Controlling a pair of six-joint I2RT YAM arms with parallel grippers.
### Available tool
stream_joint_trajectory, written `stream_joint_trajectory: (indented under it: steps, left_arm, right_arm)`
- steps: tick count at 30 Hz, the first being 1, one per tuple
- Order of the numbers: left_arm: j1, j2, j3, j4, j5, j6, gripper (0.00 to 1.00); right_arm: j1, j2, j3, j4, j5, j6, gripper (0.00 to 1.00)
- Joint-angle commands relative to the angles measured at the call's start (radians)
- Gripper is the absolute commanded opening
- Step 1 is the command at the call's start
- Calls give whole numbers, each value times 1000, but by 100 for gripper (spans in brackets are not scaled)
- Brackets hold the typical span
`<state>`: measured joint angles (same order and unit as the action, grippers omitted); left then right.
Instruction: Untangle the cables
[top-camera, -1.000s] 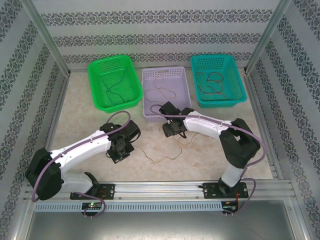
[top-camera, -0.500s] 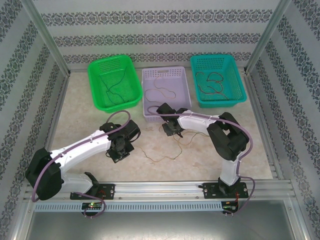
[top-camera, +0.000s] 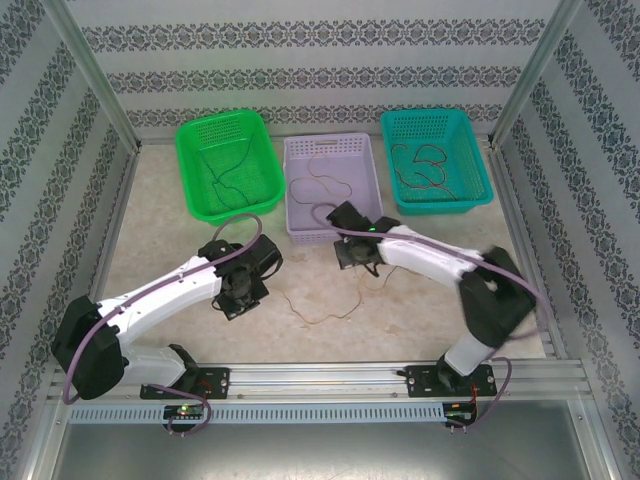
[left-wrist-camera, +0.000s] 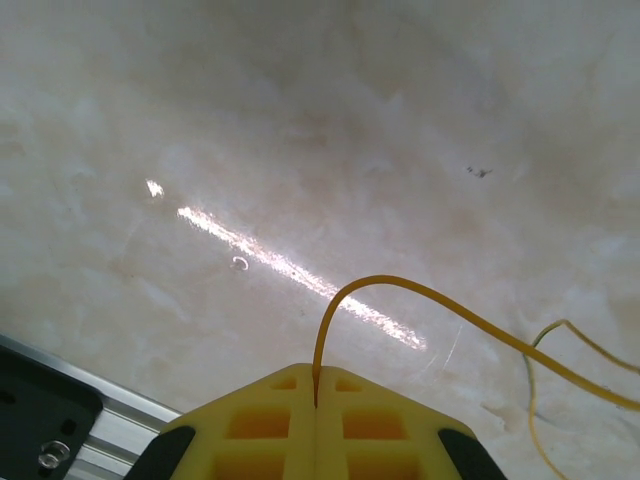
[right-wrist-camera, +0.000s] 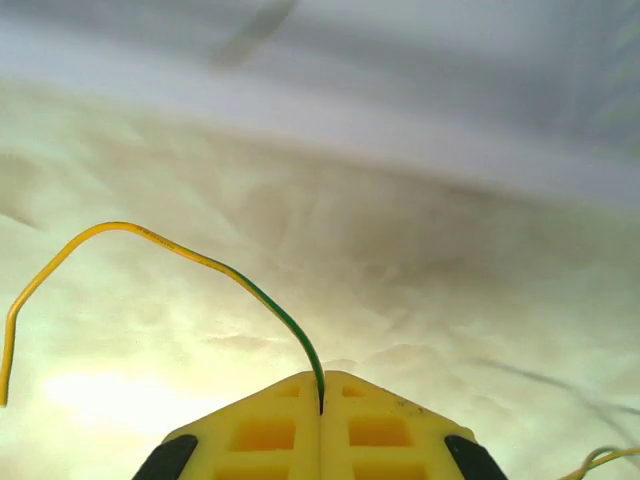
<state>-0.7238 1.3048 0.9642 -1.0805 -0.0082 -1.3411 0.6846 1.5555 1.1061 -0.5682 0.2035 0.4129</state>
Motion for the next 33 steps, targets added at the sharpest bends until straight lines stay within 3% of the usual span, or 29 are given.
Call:
stream_joint_trajectory:
  steps: [1,7,12,22,29,33]
  left_arm:
    - [27,26,71,-67,-86,79,0]
    - [110,112,146,-118,-185,208,0]
    - [234,81,48,-90,-182,253,0]
    - [477,-76,-103,-101,-207,342,0]
    - [604,-123,-145,-106,-207,397,0]
    - [742,-151,-163,-85,-185,432,0]
  right_arm:
    - [-89,-196,96,-73,60,11,0]
    - [-403,-231,417,-76,-30,-29,0]
    - [-560,-123,736,-45,-64,-30,0]
    - [-738,103,1119,-26,-103,90,0]
    - [-802,166,1190,-16,-112,147,0]
    - [-838,199,1224,-25,-120,175,0]
